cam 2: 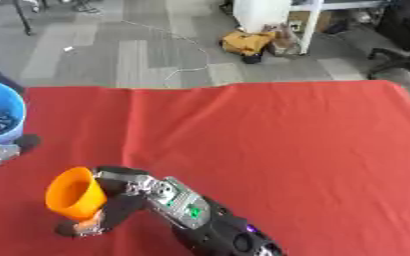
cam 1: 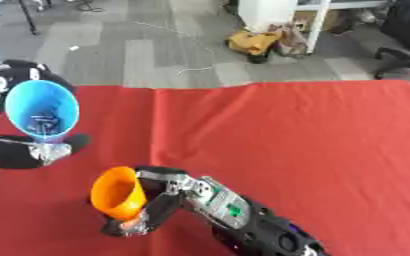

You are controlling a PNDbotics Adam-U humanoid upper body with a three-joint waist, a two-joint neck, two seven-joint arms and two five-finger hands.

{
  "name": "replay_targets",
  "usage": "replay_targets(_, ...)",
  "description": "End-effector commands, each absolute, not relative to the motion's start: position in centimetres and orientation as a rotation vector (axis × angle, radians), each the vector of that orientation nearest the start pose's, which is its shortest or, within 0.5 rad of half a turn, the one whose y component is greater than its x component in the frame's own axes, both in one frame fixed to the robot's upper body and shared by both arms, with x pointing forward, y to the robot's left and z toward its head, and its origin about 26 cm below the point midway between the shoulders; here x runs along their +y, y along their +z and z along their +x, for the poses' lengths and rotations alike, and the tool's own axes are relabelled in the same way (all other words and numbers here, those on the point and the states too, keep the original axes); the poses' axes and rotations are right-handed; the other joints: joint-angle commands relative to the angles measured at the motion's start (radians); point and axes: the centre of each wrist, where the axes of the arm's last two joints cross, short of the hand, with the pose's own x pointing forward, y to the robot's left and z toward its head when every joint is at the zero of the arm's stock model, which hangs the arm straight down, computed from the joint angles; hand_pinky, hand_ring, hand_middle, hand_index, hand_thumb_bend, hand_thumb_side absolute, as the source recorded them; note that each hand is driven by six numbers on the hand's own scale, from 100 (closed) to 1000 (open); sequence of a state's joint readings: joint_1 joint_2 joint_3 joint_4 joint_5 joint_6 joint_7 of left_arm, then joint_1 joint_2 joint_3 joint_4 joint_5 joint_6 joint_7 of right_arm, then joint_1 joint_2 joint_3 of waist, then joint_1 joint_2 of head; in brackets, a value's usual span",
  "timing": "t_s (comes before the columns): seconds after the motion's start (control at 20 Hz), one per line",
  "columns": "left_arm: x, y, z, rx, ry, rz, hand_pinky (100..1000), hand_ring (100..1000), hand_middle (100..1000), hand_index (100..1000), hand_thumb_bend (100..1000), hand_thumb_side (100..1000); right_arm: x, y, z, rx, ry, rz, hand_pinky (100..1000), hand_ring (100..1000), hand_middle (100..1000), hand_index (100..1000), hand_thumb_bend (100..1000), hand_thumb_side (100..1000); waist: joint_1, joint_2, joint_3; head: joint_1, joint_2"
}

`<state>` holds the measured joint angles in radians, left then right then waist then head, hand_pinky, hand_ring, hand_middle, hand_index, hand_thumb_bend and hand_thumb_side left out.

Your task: Pour the contents of one cup into another cup.

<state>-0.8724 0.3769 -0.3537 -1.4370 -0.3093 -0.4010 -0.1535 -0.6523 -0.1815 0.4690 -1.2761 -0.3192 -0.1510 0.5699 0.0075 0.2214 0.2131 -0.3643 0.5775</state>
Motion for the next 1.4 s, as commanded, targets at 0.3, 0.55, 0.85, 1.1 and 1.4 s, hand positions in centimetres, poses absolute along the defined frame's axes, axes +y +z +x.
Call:
replay_targets(0.3, 16.1, 26.2, 40.4, 2.840, 1.668, -0.462, 421, 417, 380, 679, 651, 100, -11.7, 10.6, 39.5, -1.727, 1.097, 0.813, 583, 450, 468, 743, 313, 100, -0.001, -0.022, 0.000, -0.005, -0.004)
replay_targets(0.55, 15.5, 26.5, 40.3, 2.768, 1.650, -0.559, 431, 357, 377, 685, 679, 100, -11.6, 10.6, 39.5, -1.726, 1.100, 0.817, 583, 450, 468, 743, 315, 100, -0.003, -0.023, -0.003, -0.004, -0.003)
replay_targets(0.85, 14.5, 26.2, 40.6, 2.693, 1.625, -0.668, 445, 335, 381, 690, 692, 100, -11.4, 10.6, 39.4, -1.723, 1.106, 0.824, 584, 451, 469, 744, 318, 100, -0.005, -0.024, -0.007, -0.002, -0.002)
replay_targets(1.1, 13.4, 25.4, 40.7, 2.588, 1.556, -0.796, 451, 339, 383, 694, 690, 100, -11.3, 10.6, 39.4, -1.722, 1.110, 0.828, 584, 451, 469, 744, 319, 100, -0.005, -0.024, -0.009, 0.000, 0.000)
replay_targets(1.4, 13.0, 25.3, 40.6, 2.519, 1.510, -0.829, 461, 346, 386, 698, 688, 100, -11.5, 10.7, 39.3, -1.721, 1.110, 0.830, 584, 450, 469, 745, 321, 100, -0.005, -0.025, -0.011, -0.001, -0.001)
